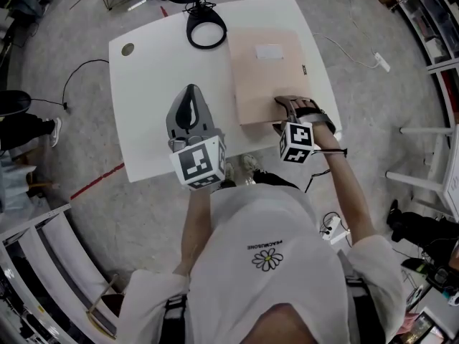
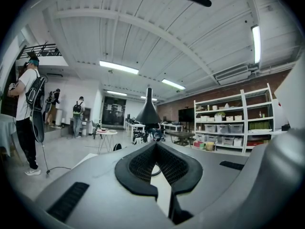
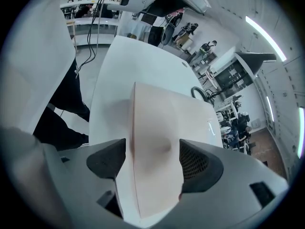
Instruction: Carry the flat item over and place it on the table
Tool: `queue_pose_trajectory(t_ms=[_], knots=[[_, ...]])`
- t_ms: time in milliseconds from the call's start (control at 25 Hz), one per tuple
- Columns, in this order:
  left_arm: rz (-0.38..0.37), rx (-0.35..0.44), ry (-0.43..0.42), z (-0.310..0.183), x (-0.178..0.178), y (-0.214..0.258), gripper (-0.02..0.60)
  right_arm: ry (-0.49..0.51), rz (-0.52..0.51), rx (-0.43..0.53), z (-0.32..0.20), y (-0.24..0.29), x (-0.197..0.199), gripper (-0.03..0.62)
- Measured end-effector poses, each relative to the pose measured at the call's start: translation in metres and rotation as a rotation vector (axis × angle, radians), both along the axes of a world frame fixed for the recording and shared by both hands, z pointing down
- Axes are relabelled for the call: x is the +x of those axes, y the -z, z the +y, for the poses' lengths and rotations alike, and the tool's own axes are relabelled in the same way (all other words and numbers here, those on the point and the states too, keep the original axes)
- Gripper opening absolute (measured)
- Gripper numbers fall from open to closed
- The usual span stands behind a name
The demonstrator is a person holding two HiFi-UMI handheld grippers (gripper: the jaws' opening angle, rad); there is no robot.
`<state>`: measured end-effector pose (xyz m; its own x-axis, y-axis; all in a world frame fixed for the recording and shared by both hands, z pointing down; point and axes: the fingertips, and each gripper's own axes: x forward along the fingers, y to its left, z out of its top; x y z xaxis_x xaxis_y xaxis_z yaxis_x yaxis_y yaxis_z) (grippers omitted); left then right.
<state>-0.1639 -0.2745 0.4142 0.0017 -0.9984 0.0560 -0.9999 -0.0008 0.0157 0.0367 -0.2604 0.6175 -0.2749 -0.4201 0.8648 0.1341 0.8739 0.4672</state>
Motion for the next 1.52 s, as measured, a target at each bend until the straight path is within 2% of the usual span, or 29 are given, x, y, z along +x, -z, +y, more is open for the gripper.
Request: queue_pose_trajectory(t_ms=[280,520,720,800,880,1080,1240,1280,1320,1360,1520], knots=[[-0.01,0.013,-0.008,0.001,0.004,0.006,0.015,0.025,-0.009,0.023,0.002,0.014,-0.005,0.353],[-0.031,0.068,-0.021,-0.007,0.003,0.029,0.015,0.023,-0.044,0.036,-0.009,0.051,-0.016,0.353],[-0.046,0.098,-0.037,-0.007,0.011,0.043,0.015,0.011,-0.183,0.076,-0.018,0.103,-0.039,0.353],[-0.055,0.105,-0.044,-0.008,0.014,0.046,0.015,-0.006,-0.272,0.12,-0.027,0.131,-0.051,0.353],[-0.063,0.114,-0.047,-0.007,0.016,0.05,0.015,-0.038,-0.403,0.148,-0.034,0.163,-0.063,0.351],[-0.067,0.141,-0.051,-0.005,0.014,0.07,0.015,-0.159,-0.835,0.195,-0.045,0.246,-0.085,0.351],[-0.07,0.179,-0.072,0.004,0.018,0.094,0.015,-0.323,-1.171,0.248,-0.052,0.291,-0.072,0.334],[-0.076,0.189,-0.076,0.007,0.02,0.099,0.015,-0.376,-1.24,0.269,-0.053,0.299,-0.064,0.262],[-0.082,0.197,-0.077,0.01,0.022,0.104,0.015,-0.431,-1.305,0.298,-0.053,0.305,-0.054,0.106],[-0.086,0.206,-0.077,0.013,0.024,0.108,0.015,-0.48,-1.361,0.324,-0.053,0.31,-0.044,0.044],[-0.096,0.237,-0.063,0.018,0.026,0.121,0.015,-0.572,-1.479,0.394,-0.049,0.318,-0.027,0.017]])
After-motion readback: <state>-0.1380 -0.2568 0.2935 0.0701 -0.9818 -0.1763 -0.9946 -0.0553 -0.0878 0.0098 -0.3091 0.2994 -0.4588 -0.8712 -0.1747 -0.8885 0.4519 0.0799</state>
